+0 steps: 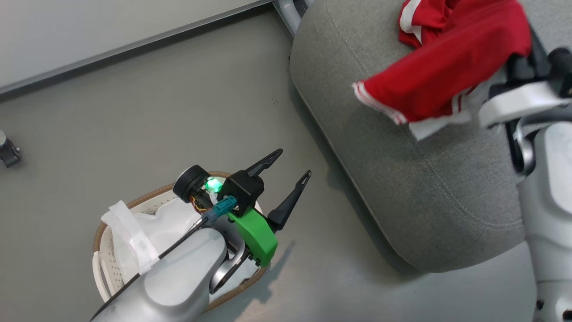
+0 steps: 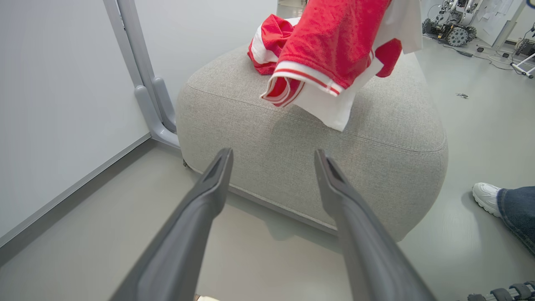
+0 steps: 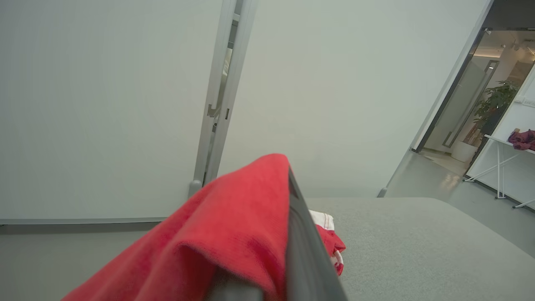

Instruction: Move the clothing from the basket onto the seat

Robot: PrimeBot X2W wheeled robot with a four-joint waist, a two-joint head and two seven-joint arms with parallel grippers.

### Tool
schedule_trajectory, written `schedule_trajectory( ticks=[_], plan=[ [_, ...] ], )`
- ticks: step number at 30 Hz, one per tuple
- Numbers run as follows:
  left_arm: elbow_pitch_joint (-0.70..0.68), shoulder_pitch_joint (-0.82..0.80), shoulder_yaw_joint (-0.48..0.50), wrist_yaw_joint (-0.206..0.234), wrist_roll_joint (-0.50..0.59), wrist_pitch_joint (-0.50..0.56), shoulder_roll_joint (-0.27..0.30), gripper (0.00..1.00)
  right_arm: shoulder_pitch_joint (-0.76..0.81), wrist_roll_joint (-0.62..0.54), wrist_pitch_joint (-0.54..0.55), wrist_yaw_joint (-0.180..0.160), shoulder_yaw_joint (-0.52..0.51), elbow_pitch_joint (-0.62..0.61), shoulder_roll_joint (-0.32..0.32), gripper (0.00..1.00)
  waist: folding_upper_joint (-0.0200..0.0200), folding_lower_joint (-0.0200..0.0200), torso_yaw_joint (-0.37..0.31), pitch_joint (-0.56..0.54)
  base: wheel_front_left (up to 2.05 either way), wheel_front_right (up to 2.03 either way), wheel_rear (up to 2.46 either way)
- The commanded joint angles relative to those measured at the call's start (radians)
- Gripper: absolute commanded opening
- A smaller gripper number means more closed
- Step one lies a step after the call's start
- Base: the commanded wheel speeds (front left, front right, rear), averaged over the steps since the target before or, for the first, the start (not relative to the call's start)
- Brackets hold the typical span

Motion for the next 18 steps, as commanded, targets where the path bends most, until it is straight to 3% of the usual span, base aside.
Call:
schedule_trajectory(
  ticks=[1, 10, 14, 18],
  plan=[
    [-0.006, -0.021, -0.003, 0.003, 0.015, 0.004, 0.007, 1.0, -0.071, -0.005, 0.009, -0.001, -0.006, 0.018, -0.031, 0.0, -0.0001, -0.0001, 0.036, 0.077, 0.0, 0.0, 0.0],
    [-0.046, -0.089, -0.036, 0.005, 0.057, 0.022, -0.005, 1.0, -0.452, -0.001, 0.141, -0.001, -0.094, 0.133, -0.282, 0.0, -0.0001, -0.0001, 0.138, 0.235, 0.0, 0.0, 0.0],
    [-0.071, -0.112, -0.043, 0.009, 0.076, 0.025, 0.0, 1.0, -0.528, 0.006, 0.175, -0.001, -0.144, 0.194, -0.371, 0.0, -0.0001, -0.0001, 0.189, 0.293, 0.0, 0.0, 0.0],
    [-0.094, -0.13, -0.051, 0.01, 0.088, 0.03, 0.004, 1.0, -0.546, -0.007, 0.185, -0.001, -0.201, 0.266, -0.414, 0.0, -0.0001, -0.0001, 0.224, 0.34, 0.0, 0.0, 0.0]
  ],
)
